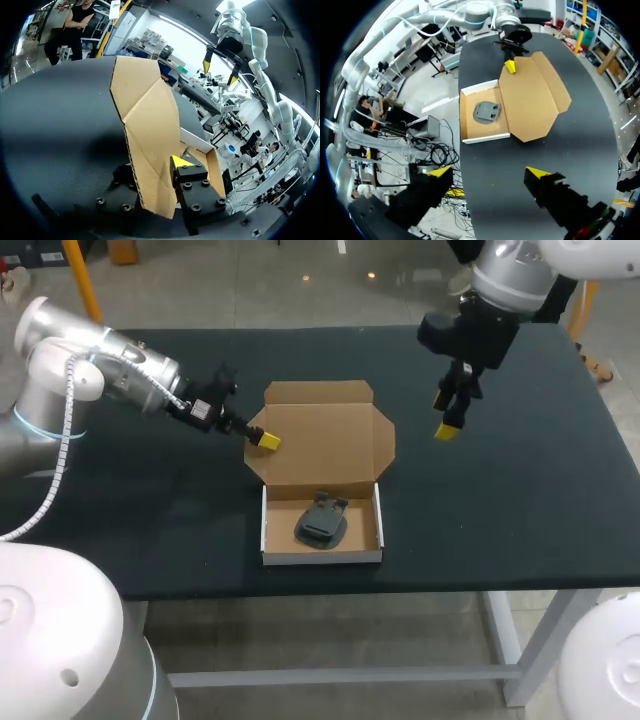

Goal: Assemble the packaging by folding the flat box into shape, placing the metal phone stand inside, and closing the box properly

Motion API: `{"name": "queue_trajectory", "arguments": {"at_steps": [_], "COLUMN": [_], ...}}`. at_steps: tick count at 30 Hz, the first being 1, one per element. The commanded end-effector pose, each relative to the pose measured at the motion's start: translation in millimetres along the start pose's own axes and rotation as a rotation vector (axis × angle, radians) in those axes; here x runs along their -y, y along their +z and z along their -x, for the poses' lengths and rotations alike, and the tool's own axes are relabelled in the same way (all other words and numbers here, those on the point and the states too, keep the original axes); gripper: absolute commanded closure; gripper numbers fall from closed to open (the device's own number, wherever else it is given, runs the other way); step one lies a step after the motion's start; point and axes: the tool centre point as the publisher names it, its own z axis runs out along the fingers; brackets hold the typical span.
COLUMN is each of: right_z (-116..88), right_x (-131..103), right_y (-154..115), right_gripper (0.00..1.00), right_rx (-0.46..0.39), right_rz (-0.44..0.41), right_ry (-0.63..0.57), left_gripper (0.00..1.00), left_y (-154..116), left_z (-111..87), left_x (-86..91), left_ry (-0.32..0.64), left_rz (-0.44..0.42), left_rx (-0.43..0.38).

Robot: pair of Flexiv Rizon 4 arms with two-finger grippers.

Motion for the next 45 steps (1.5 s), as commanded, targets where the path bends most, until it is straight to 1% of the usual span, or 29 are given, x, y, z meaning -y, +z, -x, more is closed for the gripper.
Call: {"name": "queue_trajectory", "arguments": {"at_steps": [1,8,12,20,25,27,28,45], "right_z": [-0.4,-1.0,-1.5,-2.1,-2.4,-2.5,-2.5,-5.3], "right_x": [-1.5,-2.2,-2.7,-3.8,-4.2,-4.3,-4.3,-4.2], "right_y": [-0.5,0.0,0.2,0.9,1.5,1.6,1.6,-0.1], "right_gripper": [0.00,0.00,0.00,0.00,0.00,0.00,0.00,0.00], "right_rx": [-0.003,-0.003,-0.003,-0.005,-0.006,-0.007,-0.007,-0.003], "right_rz": [-0.007,-0.013,-0.015,-0.021,-0.024,-0.025,-0.026,-0.029], "right_ry": [0.002,0.004,0.005,0.006,0.007,0.008,0.008,0.010], "left_gripper": [0.73,0.77,0.76,0.85,0.87,0.94,1.00,1.00], "left_y": [1.3,3.1,4.2,2.5,3.2,3.5,3.7,2.2], "left_z": [-3.0,-4.7,-6.6,-9.1,-10.8,-11.4,-12.0,-26.9], "left_x": [0.1,2.1,2.7,3.3,3.5,3.1,2.9,3.3], "left_ry": [0.004,0.017,0.035,0.055,0.072,0.082,0.088,0.238], "left_rz": [-0.007,-0.025,-0.028,-0.042,-0.038,-0.038,-0.036,-0.043], "left_rx": [-0.003,-0.015,-0.022,-0.025,-0.032,-0.038,-0.038,-0.052]}}
